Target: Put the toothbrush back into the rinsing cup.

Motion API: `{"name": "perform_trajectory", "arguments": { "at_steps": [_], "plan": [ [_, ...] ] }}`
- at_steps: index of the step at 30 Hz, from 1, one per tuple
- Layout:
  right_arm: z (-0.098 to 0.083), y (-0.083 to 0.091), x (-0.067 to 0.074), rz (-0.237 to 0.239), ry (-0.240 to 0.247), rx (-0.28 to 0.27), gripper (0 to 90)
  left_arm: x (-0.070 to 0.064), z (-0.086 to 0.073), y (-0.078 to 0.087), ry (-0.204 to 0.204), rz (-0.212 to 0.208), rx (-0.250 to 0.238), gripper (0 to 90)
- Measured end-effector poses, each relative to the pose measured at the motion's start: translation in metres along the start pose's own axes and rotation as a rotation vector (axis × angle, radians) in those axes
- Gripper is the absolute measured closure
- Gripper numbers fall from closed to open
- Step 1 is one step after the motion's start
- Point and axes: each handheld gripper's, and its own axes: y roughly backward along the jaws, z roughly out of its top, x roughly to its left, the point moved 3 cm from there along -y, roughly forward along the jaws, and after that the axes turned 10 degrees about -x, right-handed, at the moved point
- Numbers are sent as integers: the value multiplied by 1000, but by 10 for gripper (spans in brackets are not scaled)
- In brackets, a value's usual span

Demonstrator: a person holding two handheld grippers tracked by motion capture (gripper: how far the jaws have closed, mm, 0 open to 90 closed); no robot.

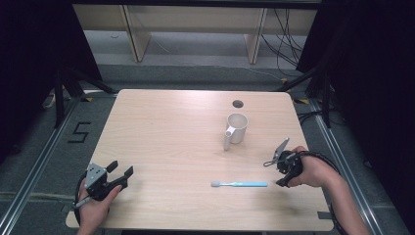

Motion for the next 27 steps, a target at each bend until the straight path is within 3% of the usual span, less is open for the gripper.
{"name": "perform_trajectory", "arguments": {
  "at_steps": [7, 9, 11, 12, 16, 21, 26, 27],
  "plan": [
    [9, -3, 3, -2, 22, 33, 506, 0, 0, 0, -1, -1, -1, 323],
    [12, -4, 4, 23, 60, 31, 507, 0, 0, 0, -1, 0, 0, 323],
    [13, -5, 4, 23, 66, 34, 508, 0, 0, 0, -1, -1, 0, 324],
    [15, -6, 5, 8, 75, 62, 510, 0, 0, 0, 0, -1, 0, 323],
    [17, -8, 5, 29, 111, 84, 512, 0, 0, 0, 0, -1, 0, 323],
    [23, -12, 8, 42, 133, 115, 515, 0, 0, 0, 1, -1, 0, 323],
    [28, -13, 10, 47, 157, 110, 520, 0, 0, 0, 2, -2, -1, 323],
    [29, -12, 11, 39, 141, 123, 521, 0, 0, 0, 2, -2, -1, 323]
  ]
}}
